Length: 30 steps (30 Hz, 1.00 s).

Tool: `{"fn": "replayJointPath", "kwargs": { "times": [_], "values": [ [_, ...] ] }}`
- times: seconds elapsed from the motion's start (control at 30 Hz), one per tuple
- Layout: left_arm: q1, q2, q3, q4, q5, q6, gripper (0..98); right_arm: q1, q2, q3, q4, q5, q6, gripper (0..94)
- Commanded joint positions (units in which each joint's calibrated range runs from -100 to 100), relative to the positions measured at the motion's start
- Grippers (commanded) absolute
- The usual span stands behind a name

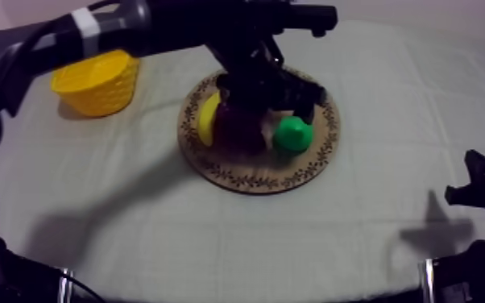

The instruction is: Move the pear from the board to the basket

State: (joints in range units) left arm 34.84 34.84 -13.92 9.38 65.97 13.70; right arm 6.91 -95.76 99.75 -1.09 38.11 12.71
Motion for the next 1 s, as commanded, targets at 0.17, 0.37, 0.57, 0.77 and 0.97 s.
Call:
{"fn": "replayJointPath", "kwargs": {
  "times": [0.17, 0.37, 0.57, 0.77, 0.97],
  "values": [
    [0.1, 11.9, -16.8, 1.4, 9.2, -0.1, 78.7, 0.0, 0.0, 0.0, 0.0, 0.0, 0.0, 0.3],
    [0.2, 18.8, -26.7, 2.57, 17.2, 0.4, 75.4, -0.1, 0.0, 0.0, 0.0, 0.0, 0.0, 0.3],
    [-0.2, 22.5, -30.3, 3.73, 22.2, 0.7, 69.5, -0.4, 0.0, 0.0, 0.0, 0.0, 0.0, 0.3],
    [-0.1, 24.3, -33.0, 3.73, 24.7, 0.8, 60.8, -0.5, 0.0, 0.0, 0.0, 0.0, 0.0, 0.3],
    [0.1, 21.5, -32.4, 0.25, 26.1, 1.4, 58.0, -0.6, 0.0, 0.0, 0.0, 0.0, 0.0, 0.3]
  ]
}}
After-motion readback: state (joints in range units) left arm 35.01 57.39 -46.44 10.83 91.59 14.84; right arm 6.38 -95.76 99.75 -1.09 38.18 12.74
